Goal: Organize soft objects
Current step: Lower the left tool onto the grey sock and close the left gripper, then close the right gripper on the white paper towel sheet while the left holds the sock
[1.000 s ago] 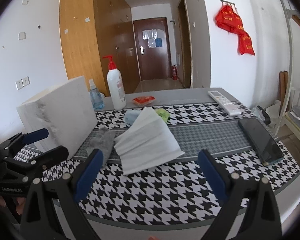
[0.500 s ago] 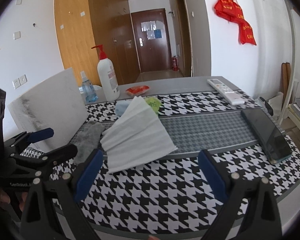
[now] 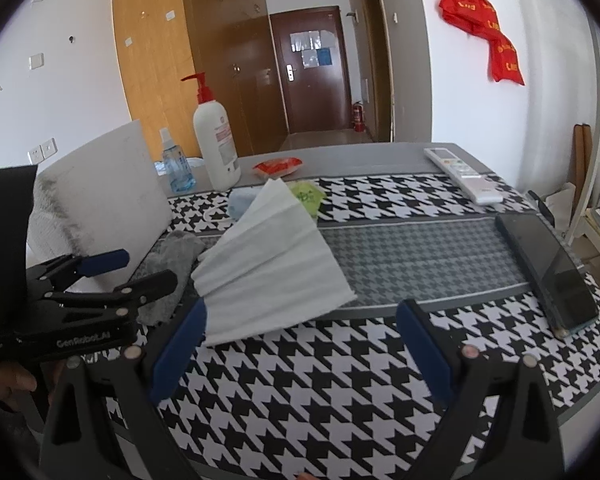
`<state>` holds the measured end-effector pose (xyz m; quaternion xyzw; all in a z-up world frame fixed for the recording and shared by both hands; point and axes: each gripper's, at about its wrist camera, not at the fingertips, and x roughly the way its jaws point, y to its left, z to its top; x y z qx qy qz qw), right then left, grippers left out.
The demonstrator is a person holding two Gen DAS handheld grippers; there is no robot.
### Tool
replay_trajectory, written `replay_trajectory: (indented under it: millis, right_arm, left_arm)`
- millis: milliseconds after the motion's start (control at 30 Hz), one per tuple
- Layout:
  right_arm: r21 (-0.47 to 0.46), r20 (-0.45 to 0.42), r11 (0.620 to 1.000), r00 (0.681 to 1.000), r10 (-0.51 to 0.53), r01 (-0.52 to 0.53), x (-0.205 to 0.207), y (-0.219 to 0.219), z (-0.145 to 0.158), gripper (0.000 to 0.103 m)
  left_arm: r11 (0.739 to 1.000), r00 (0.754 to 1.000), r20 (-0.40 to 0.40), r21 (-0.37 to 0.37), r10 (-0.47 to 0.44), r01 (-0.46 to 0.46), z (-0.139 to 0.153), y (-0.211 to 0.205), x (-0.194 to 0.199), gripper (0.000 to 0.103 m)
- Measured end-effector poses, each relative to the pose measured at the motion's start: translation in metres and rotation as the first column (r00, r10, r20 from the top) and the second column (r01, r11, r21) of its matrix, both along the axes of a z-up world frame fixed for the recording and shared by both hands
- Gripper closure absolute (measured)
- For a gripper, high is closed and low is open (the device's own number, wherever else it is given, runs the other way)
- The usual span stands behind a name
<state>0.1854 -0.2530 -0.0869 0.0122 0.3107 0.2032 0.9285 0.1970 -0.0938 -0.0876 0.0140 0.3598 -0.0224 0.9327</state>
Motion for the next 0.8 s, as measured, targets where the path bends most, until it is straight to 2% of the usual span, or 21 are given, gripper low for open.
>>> replay_trajectory:
  millis: [200, 333, 400, 433, 533, 600, 633, 700, 800]
  right_arm:
    - [-0.001, -0.01, 1.0, 1.0, 0.014, -0.014, 0.004, 0.001, -0.001, 0.006]
    - [0.001, -0.01, 1.0, 1.0, 0.027, -0.027, 0.005, 0.004, 0.0, 0.006]
    - [-0.001, -0.009, 0.999, 0.999, 0.033, -0.033, 0.005, 0.006, 0.0, 0.006]
    - [-0.002, -0.01, 0.999, 0.999, 0.033, -0.034, 0.006, 0.006, 0.0, 0.006]
    - [-0.004, -0.019, 0.999, 0.999, 0.039, -0.039, 0.008, 0.009, -0.001, 0.006]
    - [-0.009, -0.02, 0.999, 0.999, 0.04, -0.04, 0.008, 0.011, -0.002, 0.006]
    - [-0.01, -0.021, 0.999, 0.999, 0.044, -0.044, 0.009, 0.012, -0.002, 0.006]
    - [-0.013, -0.027, 0.999, 0.999, 0.042, -0.043, 0.01, 0.013, -0.002, 0.006]
    - [-0.022, -0.034, 0.999, 0.998, 0.046, -0.047, 0.012, 0.017, -0.003, 0.006]
  left_arm:
    - [1.0, 0.998, -0.068, 0.005, 0.012, -0.012, -0.008, 0.001, 0.011, 0.041]
    - [0.999, 0.993, -0.111, -0.007, 0.034, -0.035, -0.013, 0.005, 0.015, 0.044]
    - [0.999, 0.991, -0.128, -0.01, 0.037, -0.039, -0.015, 0.006, 0.016, 0.05]
    - [0.999, 0.991, -0.128, -0.011, 0.038, -0.039, -0.015, 0.006, 0.016, 0.051]
    - [1.0, 0.991, -0.133, -0.019, 0.021, -0.024, -0.014, 0.005, 0.016, 0.061]
    - [1.0, 0.991, -0.132, -0.021, 0.016, -0.019, -0.014, 0.005, 0.015, 0.075]
    - [1.0, 0.991, -0.133, -0.025, 0.014, -0.017, -0.013, 0.005, 0.014, 0.076]
    - [1.0, 0.991, -0.133, -0.028, 0.009, -0.013, -0.013, 0.005, 0.014, 0.086]
    - [0.999, 0.992, -0.126, -0.035, -0.005, 0.001, -0.011, 0.005, 0.011, 0.087]
